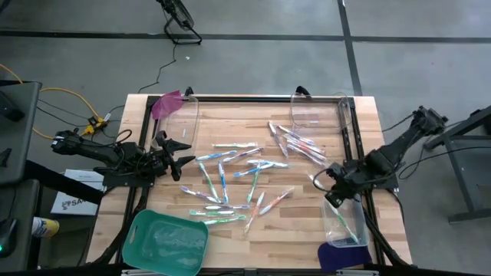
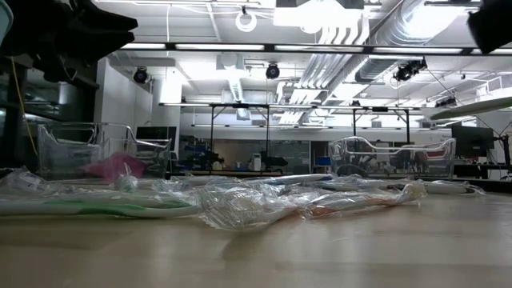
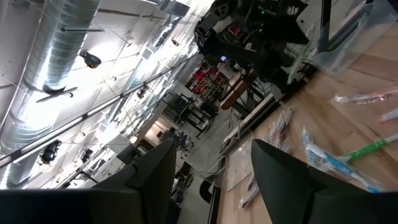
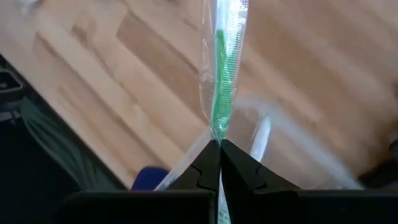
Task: Pick & Place Toothbrushes
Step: Put the green toothbrush into the white bin
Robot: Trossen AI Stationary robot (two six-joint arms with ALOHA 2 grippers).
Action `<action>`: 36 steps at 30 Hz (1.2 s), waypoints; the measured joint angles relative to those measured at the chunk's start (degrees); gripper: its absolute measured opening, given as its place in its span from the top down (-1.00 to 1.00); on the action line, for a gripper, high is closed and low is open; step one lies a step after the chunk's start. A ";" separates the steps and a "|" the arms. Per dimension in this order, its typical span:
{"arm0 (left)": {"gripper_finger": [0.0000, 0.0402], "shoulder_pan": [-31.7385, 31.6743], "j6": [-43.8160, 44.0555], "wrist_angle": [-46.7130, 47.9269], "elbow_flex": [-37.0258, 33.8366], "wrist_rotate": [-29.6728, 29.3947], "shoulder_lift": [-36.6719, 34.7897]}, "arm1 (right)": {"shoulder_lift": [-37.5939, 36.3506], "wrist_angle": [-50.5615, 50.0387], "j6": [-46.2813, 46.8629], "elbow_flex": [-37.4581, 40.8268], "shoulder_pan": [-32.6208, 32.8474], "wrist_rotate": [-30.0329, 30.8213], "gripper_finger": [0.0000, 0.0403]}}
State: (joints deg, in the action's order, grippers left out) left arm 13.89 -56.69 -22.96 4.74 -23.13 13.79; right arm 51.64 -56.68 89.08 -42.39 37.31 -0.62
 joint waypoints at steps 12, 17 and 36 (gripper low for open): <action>-0.01 0.00 0.02 0.46 -0.01 0.02 0.01 | 0.02 7.03 19.48 0.00 18.73 3.22 0.98; -0.01 0.00 0.21 0.44 -0.01 0.01 0.01 | 0.53 6.77 28.51 -0.02 26.50 7.20 0.98; -0.01 0.00 0.65 0.42 -0.01 0.01 0.00 | 7.14 5.68 44.39 -0.02 38.46 9.70 0.98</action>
State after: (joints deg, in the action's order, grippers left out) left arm 13.89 -56.03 -22.55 4.73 -23.12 13.79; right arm 58.78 -51.00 133.47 -42.41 75.77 9.08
